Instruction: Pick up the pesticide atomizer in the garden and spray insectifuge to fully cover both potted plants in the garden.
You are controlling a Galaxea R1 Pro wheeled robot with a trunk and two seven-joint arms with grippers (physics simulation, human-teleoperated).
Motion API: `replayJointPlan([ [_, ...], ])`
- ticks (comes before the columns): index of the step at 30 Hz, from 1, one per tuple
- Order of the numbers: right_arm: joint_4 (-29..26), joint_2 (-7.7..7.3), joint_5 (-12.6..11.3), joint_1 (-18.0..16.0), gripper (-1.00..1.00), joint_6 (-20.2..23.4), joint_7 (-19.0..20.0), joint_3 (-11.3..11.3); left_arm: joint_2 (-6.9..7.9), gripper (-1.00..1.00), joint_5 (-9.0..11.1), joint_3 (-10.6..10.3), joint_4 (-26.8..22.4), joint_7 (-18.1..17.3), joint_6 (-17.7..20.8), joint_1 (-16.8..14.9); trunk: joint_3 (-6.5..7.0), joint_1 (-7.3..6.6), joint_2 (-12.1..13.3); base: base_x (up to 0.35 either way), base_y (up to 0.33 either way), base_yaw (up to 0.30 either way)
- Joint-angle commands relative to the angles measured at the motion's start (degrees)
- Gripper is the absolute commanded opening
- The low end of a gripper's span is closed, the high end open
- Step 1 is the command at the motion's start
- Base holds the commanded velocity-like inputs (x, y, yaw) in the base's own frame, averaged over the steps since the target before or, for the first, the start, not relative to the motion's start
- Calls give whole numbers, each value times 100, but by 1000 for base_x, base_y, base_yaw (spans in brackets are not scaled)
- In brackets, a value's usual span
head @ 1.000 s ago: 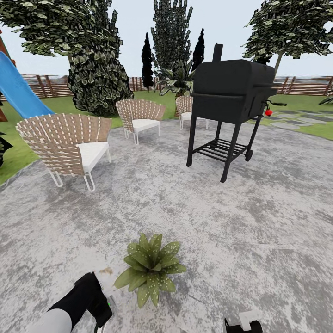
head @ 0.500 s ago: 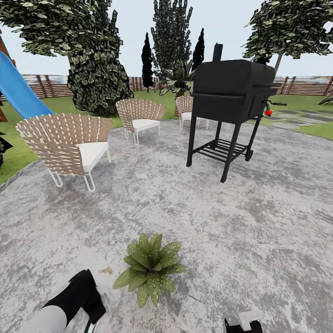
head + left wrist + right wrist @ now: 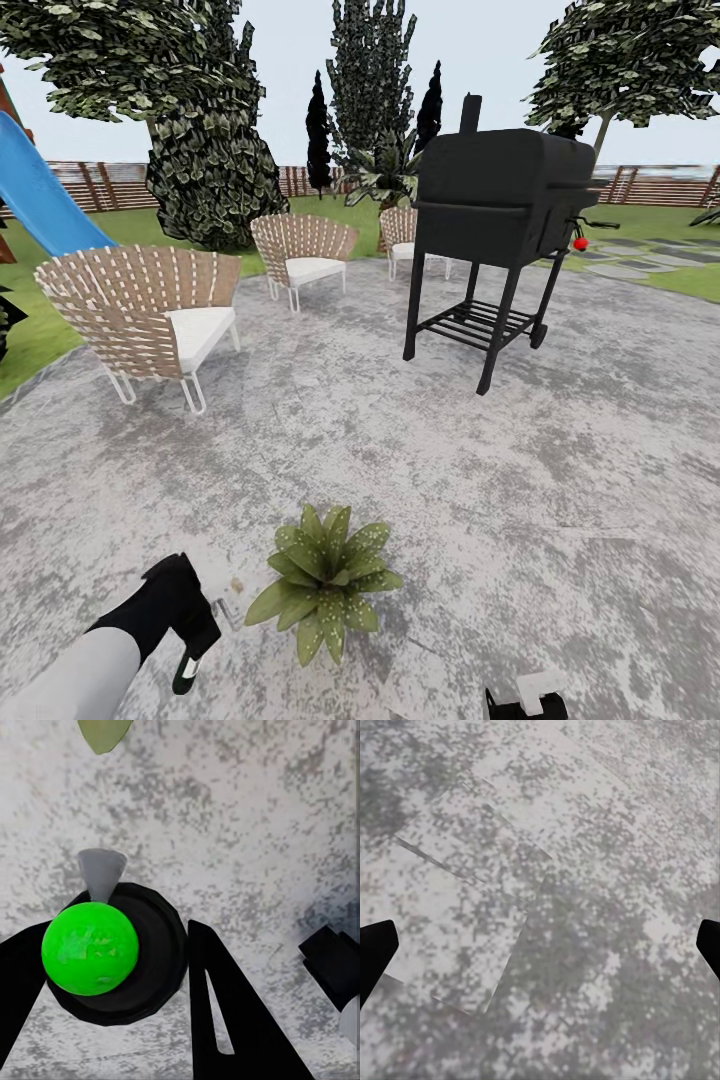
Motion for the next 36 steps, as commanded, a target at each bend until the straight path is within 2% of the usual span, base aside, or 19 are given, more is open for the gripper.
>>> replayJointPlan([
  [1,4,0,38,-1,100,-8,-56,43,2,-100,-8,12,-1,-29,30,14,-5,-1,-2,0,0,0],
  [4,4,0,38,-4,100,-4,-56,43,0,-100,4,12,3,-35,31,25,-5,-1,-2,0,0,0],
  [16,-6,-1,29,-5,100,-9,-57,37,-82,-100,5,58,-1,-23,123,20,-5,-1,-2,131,203,-38],
  [22,-4,0,29,-5,100,-9,-58,34,-37,-100,-6,56,358,13,97,76,-5,-1,-2,5,3,-242],
  [27,4,-24,38,-5,100,-9,-56,34,37,-100,-10,71,391,55,72,341,-5,-1,-2,0,0,-38],
  [31,4,-26,38,-4,100,-9,-56,38,67,-100,3,86,347,173,64,412,-5,-1,-2,0,0,-1],
  [36,-10,-1,25,-5,100,-9,-64,41,-16,-100,60,82,278,184,95,357,-5,-1,-2,0,173,0],
])
